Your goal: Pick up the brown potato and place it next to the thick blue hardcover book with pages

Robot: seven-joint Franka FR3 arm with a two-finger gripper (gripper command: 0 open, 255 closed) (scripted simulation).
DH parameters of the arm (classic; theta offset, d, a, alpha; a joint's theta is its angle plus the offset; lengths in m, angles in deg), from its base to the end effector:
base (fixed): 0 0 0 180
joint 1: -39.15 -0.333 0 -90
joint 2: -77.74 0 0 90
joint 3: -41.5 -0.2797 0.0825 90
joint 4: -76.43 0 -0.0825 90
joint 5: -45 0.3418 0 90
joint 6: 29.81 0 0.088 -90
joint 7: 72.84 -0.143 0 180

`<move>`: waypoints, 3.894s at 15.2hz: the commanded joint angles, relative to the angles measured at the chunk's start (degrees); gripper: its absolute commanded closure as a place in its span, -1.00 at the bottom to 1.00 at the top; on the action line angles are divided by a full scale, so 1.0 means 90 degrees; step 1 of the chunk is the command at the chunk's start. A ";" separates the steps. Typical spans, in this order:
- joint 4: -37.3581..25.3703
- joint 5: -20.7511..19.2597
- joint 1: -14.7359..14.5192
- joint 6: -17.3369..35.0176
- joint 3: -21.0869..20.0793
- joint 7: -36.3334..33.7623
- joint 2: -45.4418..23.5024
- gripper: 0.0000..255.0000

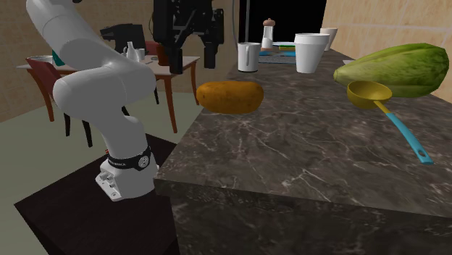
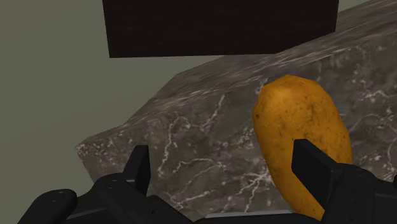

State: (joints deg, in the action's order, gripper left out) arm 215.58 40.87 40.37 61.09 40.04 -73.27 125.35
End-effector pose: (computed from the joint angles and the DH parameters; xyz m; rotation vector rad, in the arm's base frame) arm 0.2793 -0.0080 0.5123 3.0506 -0.0155 -0.0171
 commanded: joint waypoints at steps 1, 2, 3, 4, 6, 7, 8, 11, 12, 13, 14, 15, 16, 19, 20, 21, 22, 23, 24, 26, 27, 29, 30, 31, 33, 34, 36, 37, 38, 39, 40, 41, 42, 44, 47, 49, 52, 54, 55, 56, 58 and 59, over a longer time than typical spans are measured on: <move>0.0000 0.0000 0.0000 0.0000 0.0000 0.0000 0.0000 -1.00; 0.0009 0.0059 -0.0119 0.0163 -0.0037 0.0107 -0.0107 -1.00; 0.0014 0.0118 -0.0239 0.0324 -0.0074 0.0215 -0.0215 -1.00; 0.0016 0.0177 -0.0359 0.0482 -0.0112 0.0323 -0.0322 -1.00; 0.0013 0.0293 -0.0596 0.0790 -0.0191 0.0545 -0.0536 -1.00; 0.0008 0.0351 -0.0714 0.0939 -0.0233 0.0657 -0.0642 -1.00; 0.0001 0.0408 -0.0832 0.1086 -0.0275 0.0771 -0.0747 -1.00; 0.0074 0.0477 -0.0972 0.1343 -0.0326 0.0908 -0.0873 -1.00; 0.0158 0.0477 -0.0972 0.1430 -0.0327 0.0908 -0.0875 -1.00; 0.0240 0.0477 -0.0972 0.1517 -0.0327 0.0908 -0.0879 -1.00; 0.0322 0.0477 -0.0972 0.1604 -0.0327 0.0908 -0.0885 -1.00; 0.0403 0.0477 -0.0971 0.1692 -0.0328 0.0907 -0.0892 -1.00; 0.0483 0.0476 -0.0971 0.1781 -0.0329 0.0907 -0.0901 -1.00; 0.0607 0.0476 -0.0970 0.1921 -0.0330 0.0907 -0.0918 -1.00; 0.0606 0.0476 -0.0970 0.1922 -0.0330 0.0907 -0.0918 -1.00; 0.0606 0.0476 -0.0970 0.1922 -0.0330 0.0907 -0.0918 -1.00; 0.0606 0.0476 -0.0970 0.1922 -0.0330 0.0907 -0.0918 -1.00; 0.0606 0.0476 -0.0970 0.1922 -0.0330 0.0907 -0.0918 -1.00; 0.0606 0.0476 -0.0970 0.1922 -0.0330 0.0907 -0.0918 -1.00; 0.0606 0.0476 -0.0970 0.1920 -0.0329 0.0907 -0.0918 1.00; 0.0606 0.0476 -0.0970 0.1920 -0.0329 0.0907 -0.0918 1.00; 0.0603 0.0475 -0.0970 0.1920 -0.0329 0.0908 -0.0920 1.00; 0.0603 0.0475 -0.0970 0.1921 -0.0329 0.0908 -0.0921 1.00; 0.0602 0.0476 -0.0970 0.1921 -0.0329 0.0907 -0.0922 1.00; 0.0601 0.0475 -0.0969 0.1918 -0.0328 0.0908 -0.0920 1.00; 0.0601 0.0475 -0.0969 0.1918 -0.0328 0.0908 -0.0920 1.00; 0.0525 0.0475 -0.0969 0.1834 -0.0327 0.0910 -0.0912 1.00; 0.0443 0.0473 -0.0968 0.1746 -0.0324 0.0913 -0.0907 1.00; 0.0358 0.0472 -0.0966 0.1661 -0.0321 0.0916 -0.0906 1.00; 0.0273 0.0470 -0.0965 0.1575 -0.0318 0.0919 -0.0905 1.00; 0.0187 0.0469 -0.0964 0.1490 -0.0316 0.0922 -0.0905 1.00; 0.0100 0.0467 -0.0962 0.1405 -0.0313 0.0925 -0.0907 1.00; 0.0013 0.0465 -0.0961 0.1320 -0.0311 0.0927 -0.0911 1.00; -0.0166 0.0462 -0.0958 0.1153 -0.0306 0.0933 -0.0922 1.00; -0.0441 0.0457 -0.0953 0.0905 -0.0300 0.0940 -0.0949 1.00; -0.0630 0.0453 -0.0950 0.0742 -0.0296 0.0945 -0.0974 1.00; -0.0921 0.0448 -0.0945 0.0499 -0.0291 0.0952 -0.1021 1.00; -0.1119 0.0444 -0.0941 0.0338 -0.0288 0.0957 -0.1059 1.00; -0.1220 0.0442 -0.0940 0.0257 -0.0286 0.0959 -0.1080 1.00; -0.1323 0.0440 -0.0938 0.0177 -0.0285 0.0961 -0.1102 1.00; -0.1530 0.0436 -0.0934 0.0017 -0.0283 0.0965 -0.1150 1.00; -0.1636 0.0434 -0.0932 -0.0062 -0.0282 0.0967 -0.1175 1.00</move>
State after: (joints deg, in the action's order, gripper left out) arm 201.77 44.84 31.94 61.31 37.42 -64.68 114.92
